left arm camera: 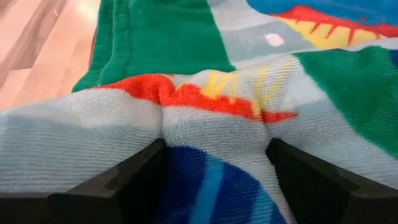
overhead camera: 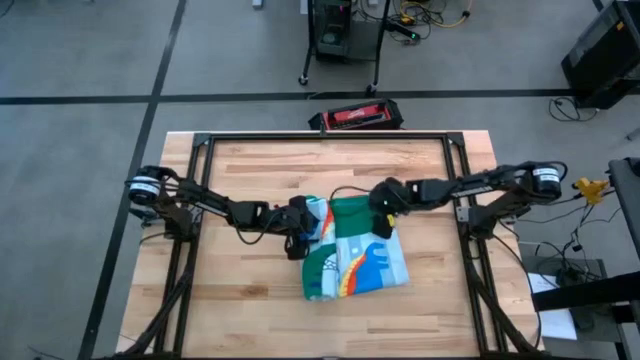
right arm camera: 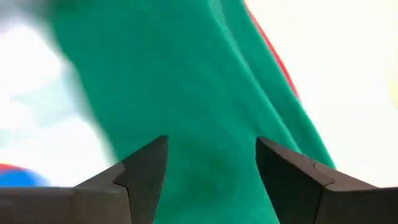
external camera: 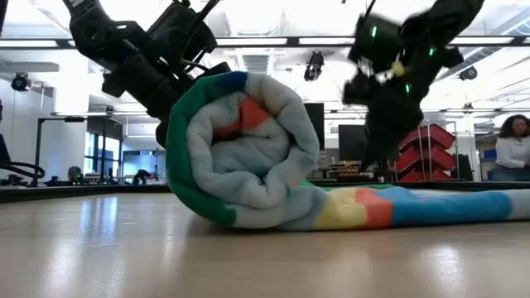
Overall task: Roll towel
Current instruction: Roll the multi-color dinosaur print towel
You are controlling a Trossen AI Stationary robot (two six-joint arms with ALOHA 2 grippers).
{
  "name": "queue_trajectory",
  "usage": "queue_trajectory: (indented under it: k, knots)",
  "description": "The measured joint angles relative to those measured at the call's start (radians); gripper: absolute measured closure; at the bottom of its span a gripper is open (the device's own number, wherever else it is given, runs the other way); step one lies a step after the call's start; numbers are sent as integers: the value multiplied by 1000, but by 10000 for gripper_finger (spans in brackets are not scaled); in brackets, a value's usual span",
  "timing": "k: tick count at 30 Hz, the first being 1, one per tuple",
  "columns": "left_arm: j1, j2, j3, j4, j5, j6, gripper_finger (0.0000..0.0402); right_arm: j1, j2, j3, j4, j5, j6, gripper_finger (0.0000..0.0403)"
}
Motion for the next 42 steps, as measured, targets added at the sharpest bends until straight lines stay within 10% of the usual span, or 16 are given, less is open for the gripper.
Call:
queue_trajectory:
  k: [14,27,35,42]
  knots:
    - [1,1,4,0,-24,-24,126,360,189,42,796,-81,-56,182]
    - [2,1,2,0,-22,-33,126,379,457,281,766,-84,-95,291]
    - [1,1,-1,3,-20,-33,126,386,525,284,770,-84,-98,391]
    - [1,0,-1,0,-23,-30,126,404,471,197,765,-77,-93,397]
